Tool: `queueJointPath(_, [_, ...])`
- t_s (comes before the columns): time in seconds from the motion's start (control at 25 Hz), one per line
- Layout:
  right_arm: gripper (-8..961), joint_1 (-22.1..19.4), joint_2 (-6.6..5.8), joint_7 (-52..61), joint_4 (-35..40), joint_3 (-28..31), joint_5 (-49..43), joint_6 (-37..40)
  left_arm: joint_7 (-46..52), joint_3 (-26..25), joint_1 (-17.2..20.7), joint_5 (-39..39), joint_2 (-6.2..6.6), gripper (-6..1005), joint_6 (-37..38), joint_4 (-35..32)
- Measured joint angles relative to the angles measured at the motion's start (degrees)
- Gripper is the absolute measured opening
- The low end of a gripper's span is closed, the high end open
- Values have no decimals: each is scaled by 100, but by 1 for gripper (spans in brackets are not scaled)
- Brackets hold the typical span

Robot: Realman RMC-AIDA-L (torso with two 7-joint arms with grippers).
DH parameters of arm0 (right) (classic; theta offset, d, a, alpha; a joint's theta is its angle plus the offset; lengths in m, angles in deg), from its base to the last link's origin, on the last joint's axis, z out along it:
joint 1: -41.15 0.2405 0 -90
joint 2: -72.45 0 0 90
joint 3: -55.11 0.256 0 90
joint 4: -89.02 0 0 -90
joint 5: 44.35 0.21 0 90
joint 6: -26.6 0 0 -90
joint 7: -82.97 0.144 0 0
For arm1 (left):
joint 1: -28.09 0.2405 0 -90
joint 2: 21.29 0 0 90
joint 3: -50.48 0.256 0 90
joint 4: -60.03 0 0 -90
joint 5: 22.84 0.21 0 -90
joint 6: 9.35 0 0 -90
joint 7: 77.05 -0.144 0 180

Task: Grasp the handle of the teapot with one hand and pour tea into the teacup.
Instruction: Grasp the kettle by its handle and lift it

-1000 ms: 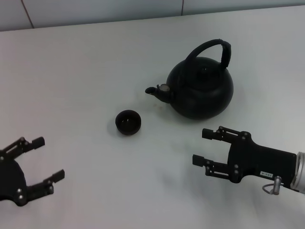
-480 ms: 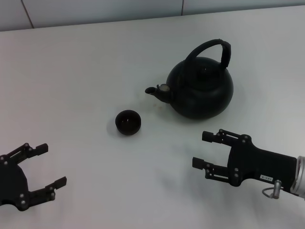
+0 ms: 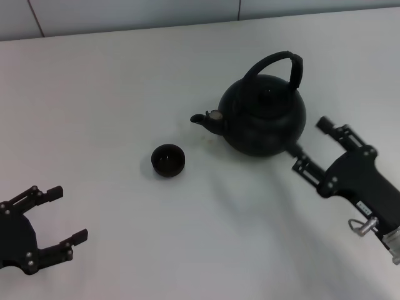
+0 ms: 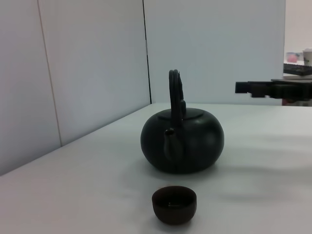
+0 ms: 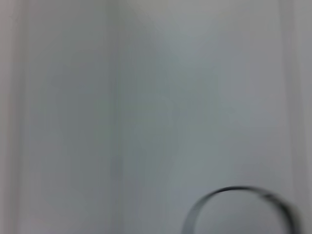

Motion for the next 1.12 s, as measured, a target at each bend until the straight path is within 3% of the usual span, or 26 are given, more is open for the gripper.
queueJointPath(0.36, [736,-96,11,-1104,-861,0,1294,-182,10,-32,-1,-10,3,863,25,8])
queueJointPath(0.72, [736,2,-20,-1100,-765,0,1309,-246,10,-42,-16,-26,-1,863,36,23])
queueJointPath(1.12, [736,523,-30,-485,-119,0,1315,-782,16,-50,-22,-98,-78,864,50,63])
